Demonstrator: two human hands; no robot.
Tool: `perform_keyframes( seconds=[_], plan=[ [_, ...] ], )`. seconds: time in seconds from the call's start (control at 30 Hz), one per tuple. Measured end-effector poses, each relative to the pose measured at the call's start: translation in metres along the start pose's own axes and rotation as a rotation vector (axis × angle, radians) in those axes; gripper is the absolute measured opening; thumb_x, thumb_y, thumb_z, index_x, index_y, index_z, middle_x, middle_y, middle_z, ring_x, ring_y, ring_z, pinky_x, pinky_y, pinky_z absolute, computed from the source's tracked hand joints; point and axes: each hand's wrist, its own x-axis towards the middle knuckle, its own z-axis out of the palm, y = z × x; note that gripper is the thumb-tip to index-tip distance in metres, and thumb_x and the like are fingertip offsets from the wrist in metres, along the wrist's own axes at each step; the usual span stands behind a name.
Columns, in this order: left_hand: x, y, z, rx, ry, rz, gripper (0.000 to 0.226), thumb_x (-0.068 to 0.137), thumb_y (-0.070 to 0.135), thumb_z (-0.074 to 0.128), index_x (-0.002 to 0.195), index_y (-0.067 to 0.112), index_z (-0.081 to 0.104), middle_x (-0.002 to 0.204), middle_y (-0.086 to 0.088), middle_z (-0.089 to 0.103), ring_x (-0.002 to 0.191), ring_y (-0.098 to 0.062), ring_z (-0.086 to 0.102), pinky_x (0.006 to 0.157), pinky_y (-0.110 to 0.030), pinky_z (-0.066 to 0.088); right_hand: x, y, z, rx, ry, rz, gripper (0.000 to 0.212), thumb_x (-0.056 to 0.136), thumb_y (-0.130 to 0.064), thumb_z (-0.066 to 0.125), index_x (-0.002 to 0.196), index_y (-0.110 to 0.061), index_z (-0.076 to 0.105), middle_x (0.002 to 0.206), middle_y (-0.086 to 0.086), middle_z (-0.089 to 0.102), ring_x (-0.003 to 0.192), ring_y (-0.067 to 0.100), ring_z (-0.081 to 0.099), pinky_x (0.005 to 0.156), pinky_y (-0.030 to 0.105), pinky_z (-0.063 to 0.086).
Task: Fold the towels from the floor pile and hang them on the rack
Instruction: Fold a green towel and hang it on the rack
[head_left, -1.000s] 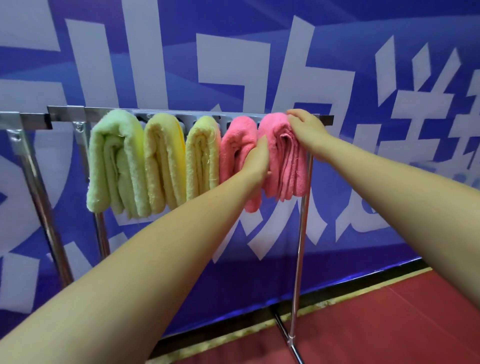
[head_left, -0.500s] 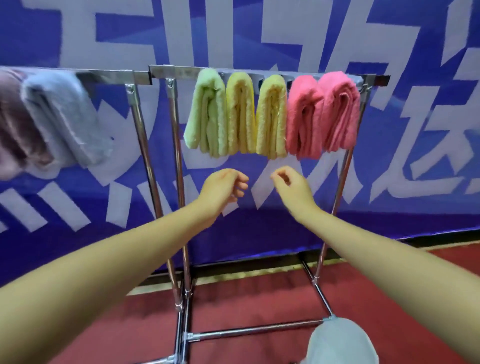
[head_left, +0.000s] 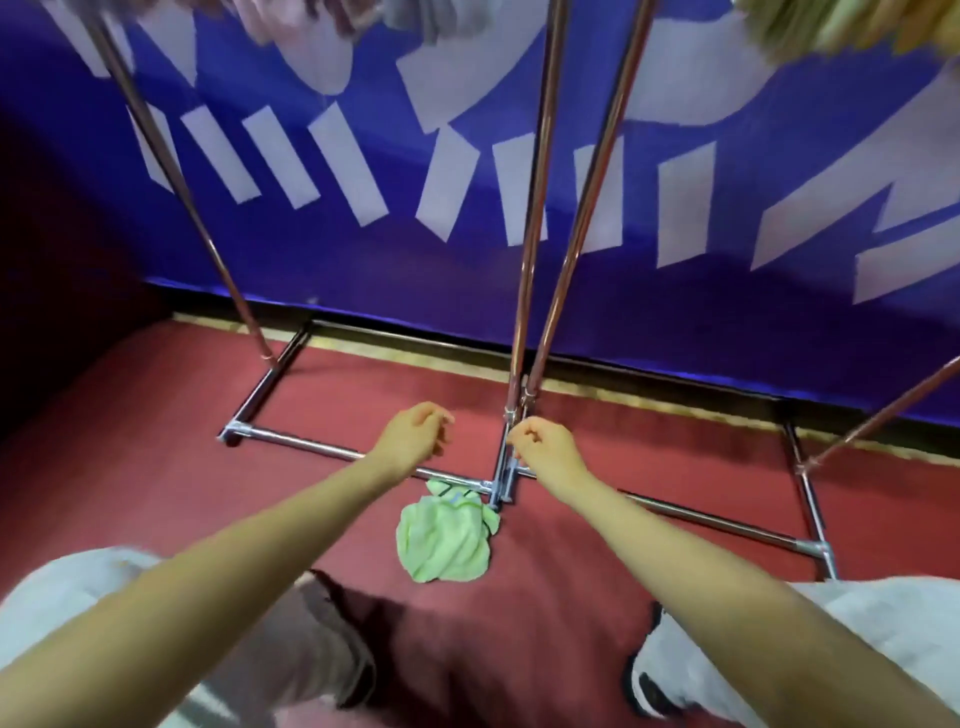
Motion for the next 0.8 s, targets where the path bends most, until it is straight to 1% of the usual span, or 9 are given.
perform_keyframes(
  seconds=[0.07, 0.17, 0.27, 0.37, 0.43, 0.5, 0.57, 0.7, 0.8],
  plan=[
    [0.017, -0.039, 0.007, -0.009, 0.005, -0.095, 0.028, 0.098, 0.002, 0.036, 0.085, 0.014, 0.058, 0.070, -0.003, 0.055, 0.054, -0.013, 0.051, 0.043, -0.009, 0.037, 0.016, 0.038, 0.035, -0.005, -0.025, 0.104, 0.025, 0.081, -0.012, 0.057, 0.059, -0.024, 0.057, 0.059, -0.001, 0.057, 0.064, 0.018, 0.056, 0.064, 0.028, 0.046],
    [0.047, -0.097, 0.027, -0.077, 0.016, -0.278, 0.028, 0.096, 0.005, 0.040, 0.077, 0.019, 0.056, 0.074, -0.006, 0.059, 0.056, -0.015, 0.050, 0.049, -0.020, 0.040, 0.038, 0.098, 0.082, -0.008, -0.042, 0.276, 0.018, 0.071, -0.028, 0.051, 0.059, -0.017, 0.059, 0.060, 0.010, 0.060, 0.066, 0.028, 0.059, 0.065, 0.035, 0.048],
    [0.073, -0.147, 0.053, -0.114, 0.022, -0.409, 0.028, 0.096, 0.007, 0.041, 0.078, 0.021, 0.057, 0.072, -0.002, 0.058, 0.060, -0.016, 0.050, 0.054, -0.025, 0.039, 0.051, 0.141, 0.113, -0.024, -0.046, 0.409, 0.023, 0.082, -0.017, 0.059, 0.062, -0.006, 0.061, 0.059, 0.019, 0.055, 0.061, 0.022, 0.049, 0.060, 0.032, 0.040],
    [0.098, -0.198, 0.078, -0.091, 0.001, -0.490, 0.027, 0.094, 0.008, 0.044, 0.079, 0.024, 0.058, 0.082, -0.008, 0.066, 0.077, -0.032, 0.058, 0.077, -0.039, 0.050, 0.068, 0.190, 0.140, -0.041, -0.065, 0.459, 0.021, 0.075, -0.023, 0.057, 0.055, -0.025, 0.060, 0.053, 0.003, 0.053, 0.060, 0.020, 0.049, 0.062, 0.044, 0.048],
    [0.114, -0.238, 0.093, -0.087, -0.015, -0.568, 0.020, 0.092, 0.009, 0.047, 0.083, 0.023, 0.057, 0.103, -0.017, 0.069, 0.099, -0.039, 0.062, 0.091, -0.045, 0.049, 0.079, 0.206, 0.153, -0.120, -0.113, 0.423, 0.016, 0.077, -0.023, 0.054, 0.068, -0.031, 0.066, 0.067, 0.008, 0.063, 0.067, 0.025, 0.057, 0.069, 0.047, 0.050],
    [0.126, -0.278, 0.107, -0.092, -0.020, -0.655, 0.014, 0.092, 0.013, 0.047, 0.090, 0.024, 0.056, 0.112, -0.019, 0.067, 0.108, -0.039, 0.061, 0.096, -0.047, 0.049, 0.091, 0.200, 0.158, -0.359, -0.269, 0.300, 0.021, 0.087, -0.018, 0.054, 0.103, -0.025, 0.067, 0.103, 0.012, 0.068, 0.095, 0.030, 0.063, 0.081, 0.039, 0.049],
    [0.128, -0.293, 0.115, -0.101, 0.000, -0.700, 0.018, 0.091, 0.012, 0.046, 0.100, 0.020, 0.060, 0.111, -0.017, 0.067, 0.104, -0.037, 0.062, 0.096, -0.046, 0.050, 0.111, 0.198, 0.166, -0.668, -0.475, 0.058, 0.039, 0.093, -0.018, 0.048, 0.132, -0.022, 0.051, 0.133, 0.005, 0.054, 0.123, 0.026, 0.050, 0.099, 0.035, 0.042],
    [0.118, -0.305, 0.127, -0.065, 0.023, -0.669, 0.029, 0.090, 0.005, 0.048, 0.116, 0.009, 0.061, 0.104, 0.002, 0.059, 0.097, -0.018, 0.055, 0.088, -0.022, 0.040, 0.152, 0.200, 0.196, -0.938, -0.725, -0.340, 0.046, 0.096, -0.011, 0.041, 0.141, -0.023, 0.040, 0.148, -0.003, 0.037, 0.136, 0.020, 0.030, 0.107, 0.037, 0.030],
    [0.103, -0.314, 0.135, -0.097, 0.065, -0.631, 0.028, 0.090, 0.003, 0.051, 0.116, 0.011, 0.060, 0.103, 0.006, 0.058, 0.097, -0.013, 0.054, 0.084, -0.018, 0.035, 0.171, 0.210, 0.215, -1.133, -0.900, -0.577, 0.050, 0.096, -0.010, 0.043, 0.143, -0.022, 0.035, 0.151, -0.006, 0.031, 0.136, 0.020, 0.030, 0.108, 0.038, 0.029]
  ],
)
